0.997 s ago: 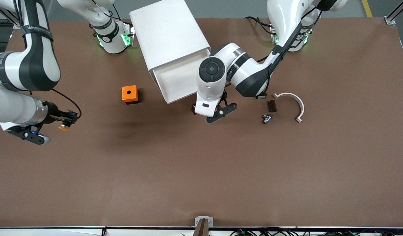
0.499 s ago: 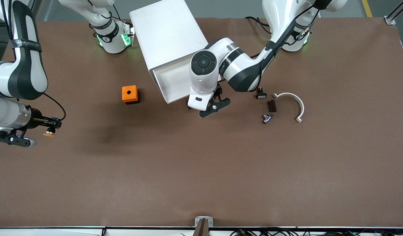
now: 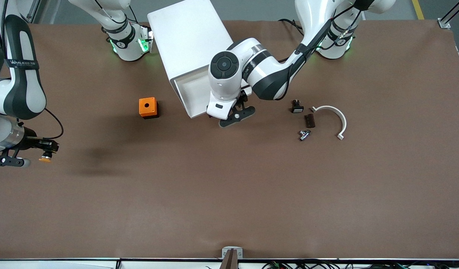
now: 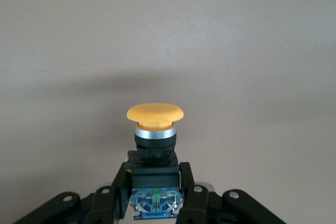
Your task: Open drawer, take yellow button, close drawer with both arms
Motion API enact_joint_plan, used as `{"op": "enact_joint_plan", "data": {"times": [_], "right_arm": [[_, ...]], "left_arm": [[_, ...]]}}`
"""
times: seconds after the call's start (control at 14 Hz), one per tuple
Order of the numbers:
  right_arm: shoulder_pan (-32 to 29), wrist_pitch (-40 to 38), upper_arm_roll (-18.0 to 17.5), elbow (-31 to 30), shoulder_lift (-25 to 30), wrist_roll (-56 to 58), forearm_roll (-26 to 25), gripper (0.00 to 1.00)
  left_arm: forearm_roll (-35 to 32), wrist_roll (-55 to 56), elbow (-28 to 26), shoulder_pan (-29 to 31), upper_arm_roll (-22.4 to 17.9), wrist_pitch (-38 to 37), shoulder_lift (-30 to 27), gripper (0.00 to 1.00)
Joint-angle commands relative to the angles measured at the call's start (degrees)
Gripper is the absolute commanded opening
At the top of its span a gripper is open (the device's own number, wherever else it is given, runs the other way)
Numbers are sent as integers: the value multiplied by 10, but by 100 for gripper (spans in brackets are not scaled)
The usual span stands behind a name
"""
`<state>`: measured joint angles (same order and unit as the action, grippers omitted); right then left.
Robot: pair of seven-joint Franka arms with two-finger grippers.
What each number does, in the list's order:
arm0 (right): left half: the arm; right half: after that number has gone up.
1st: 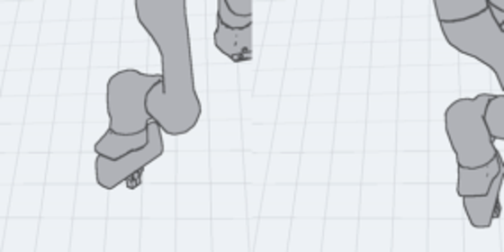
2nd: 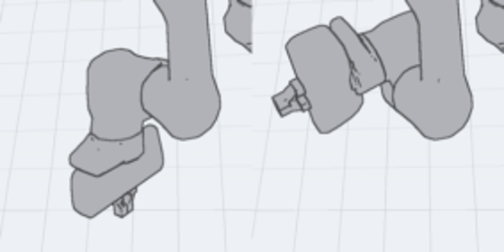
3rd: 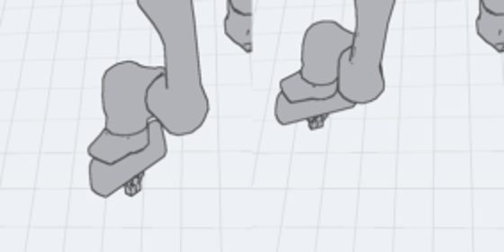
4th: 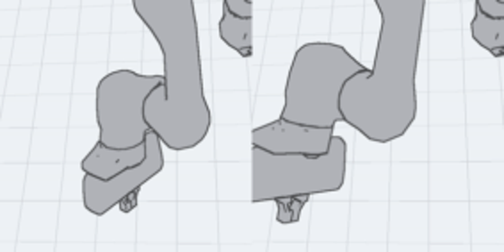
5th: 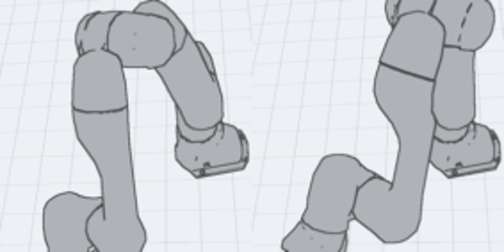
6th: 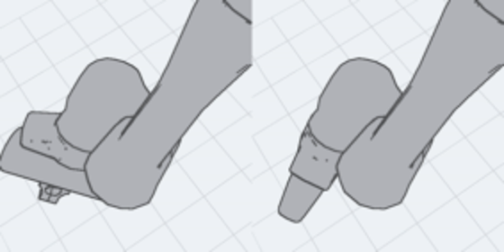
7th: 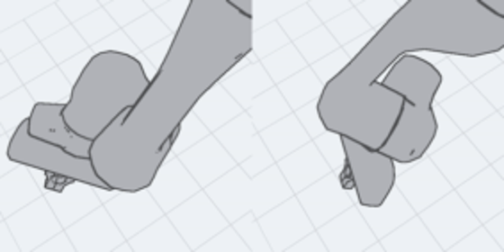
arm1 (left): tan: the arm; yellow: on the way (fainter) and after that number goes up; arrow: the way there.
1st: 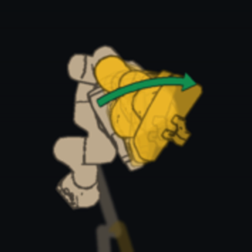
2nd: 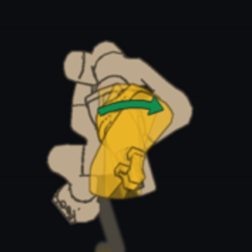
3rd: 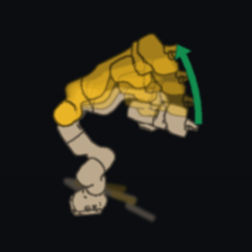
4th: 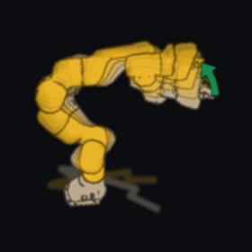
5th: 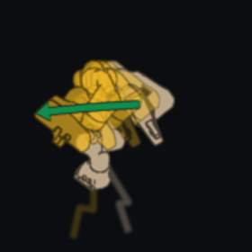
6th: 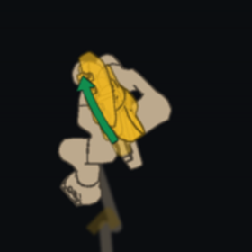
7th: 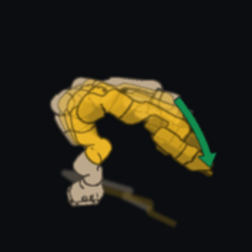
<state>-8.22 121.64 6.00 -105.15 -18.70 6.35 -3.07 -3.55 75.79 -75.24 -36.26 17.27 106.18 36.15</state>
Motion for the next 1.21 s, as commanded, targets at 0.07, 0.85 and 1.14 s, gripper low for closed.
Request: {"op": "enact_joint_plan", "data": {"times": [0.07,0.85,1.14], "right_arm": [[-22,56,-12,-13,-31,17,-11,1],[-44,169,-15,-51,-99,27,-2,1],[-40,192,-17,-51,-117,27,-3,1]], "left_arm": [[19,11,-7,-7,5,-4,-8,100],[99,10,-9,-28,6,-39,3,100],[134,8,-9,-33,14,-39,3,100]]}}
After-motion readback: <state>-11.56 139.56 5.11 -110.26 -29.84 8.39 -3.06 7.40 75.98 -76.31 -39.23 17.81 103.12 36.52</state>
